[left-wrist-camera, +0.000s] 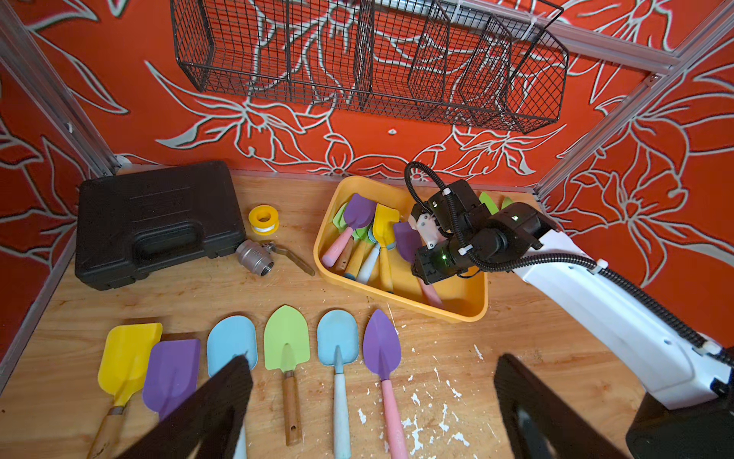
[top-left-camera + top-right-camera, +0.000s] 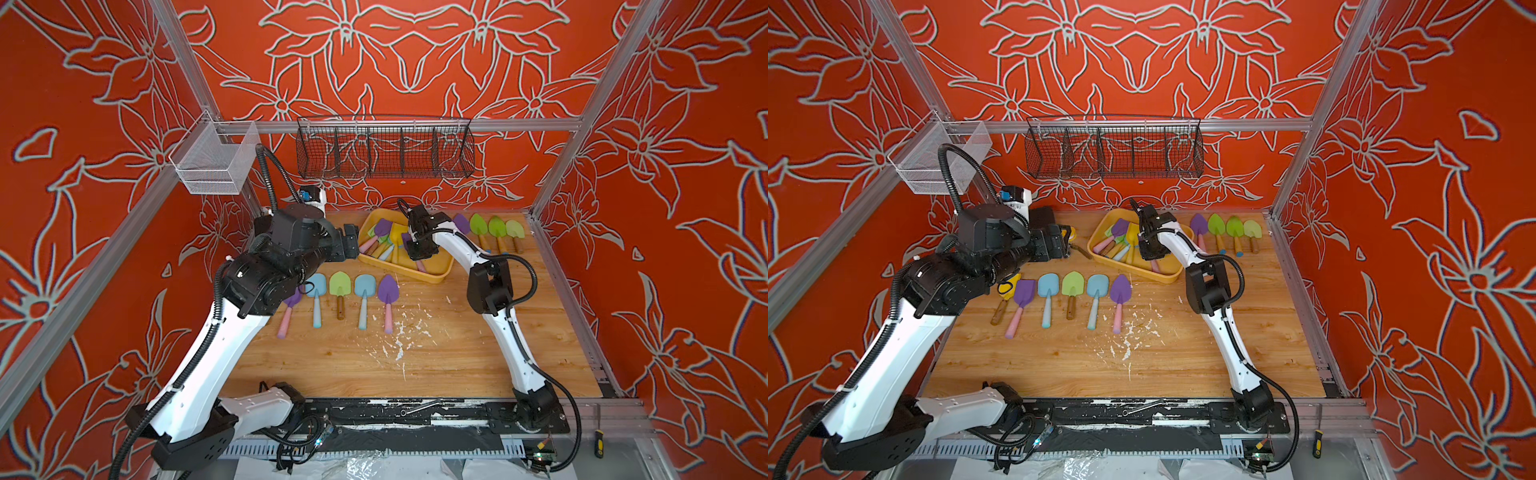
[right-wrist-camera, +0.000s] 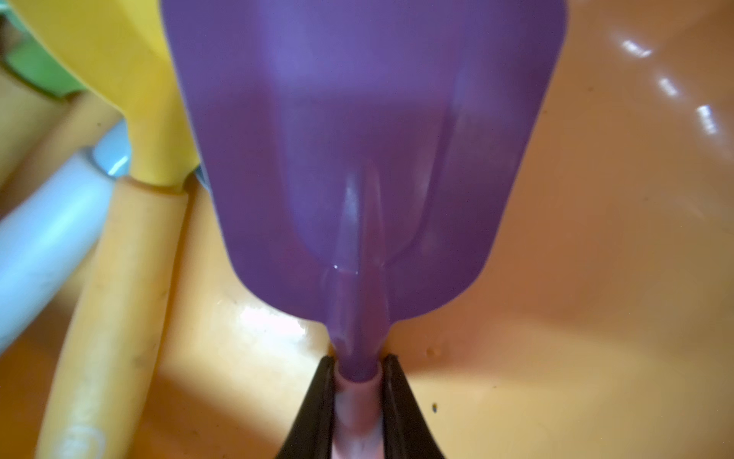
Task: Take the shovel out of the storage box
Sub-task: Pick up the shovel from the storage box.
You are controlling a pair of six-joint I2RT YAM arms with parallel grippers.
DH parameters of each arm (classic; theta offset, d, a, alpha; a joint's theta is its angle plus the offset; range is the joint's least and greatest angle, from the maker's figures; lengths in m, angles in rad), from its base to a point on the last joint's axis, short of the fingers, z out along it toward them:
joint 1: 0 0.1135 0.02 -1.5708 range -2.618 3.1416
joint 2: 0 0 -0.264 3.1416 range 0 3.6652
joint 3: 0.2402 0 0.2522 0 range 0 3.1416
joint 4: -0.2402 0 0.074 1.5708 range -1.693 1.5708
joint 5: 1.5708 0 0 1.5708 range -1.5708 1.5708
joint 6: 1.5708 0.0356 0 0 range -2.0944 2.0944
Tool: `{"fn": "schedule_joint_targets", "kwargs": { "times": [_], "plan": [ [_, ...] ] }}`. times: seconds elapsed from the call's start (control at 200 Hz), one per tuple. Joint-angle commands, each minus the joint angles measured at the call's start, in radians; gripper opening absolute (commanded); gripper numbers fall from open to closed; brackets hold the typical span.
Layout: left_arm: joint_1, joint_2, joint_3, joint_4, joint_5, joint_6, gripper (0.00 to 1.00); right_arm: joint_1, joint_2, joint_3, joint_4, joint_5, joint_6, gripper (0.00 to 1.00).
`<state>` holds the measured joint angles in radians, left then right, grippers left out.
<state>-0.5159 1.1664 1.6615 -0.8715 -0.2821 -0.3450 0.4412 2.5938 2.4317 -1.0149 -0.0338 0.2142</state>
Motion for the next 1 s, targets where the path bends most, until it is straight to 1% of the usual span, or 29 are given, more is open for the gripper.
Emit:
{"fn": "schedule_joint_targets", "kwargs": {
  "times": [0.0, 0.215, 0.615, 0.996],
  "plan": [
    [0.005, -0.034, -0.015, 0.032, -0.023, 0.022, 0.96, 0.005, 0.040, 0.044, -0.042, 0.044, 0.022, 0.00],
    [0.005, -0.042, -0.019, 0.035, -0.029, 0.038, 0.97, 0.005, 0.004, 0.051, -0.020, 0.036, 0.035, 0.00],
    [0.005, -0.071, -0.051, 0.051, -0.052, 0.049, 0.98, -0.002, -0.118, 0.011, 0.016, 0.007, 0.035, 0.00],
    [0.005, -0.094, -0.091, 0.079, -0.056, 0.055, 0.99, -0.006, -0.189, 0.001, -0.006, 0.002, 0.060, 0.00]
  ]
}}
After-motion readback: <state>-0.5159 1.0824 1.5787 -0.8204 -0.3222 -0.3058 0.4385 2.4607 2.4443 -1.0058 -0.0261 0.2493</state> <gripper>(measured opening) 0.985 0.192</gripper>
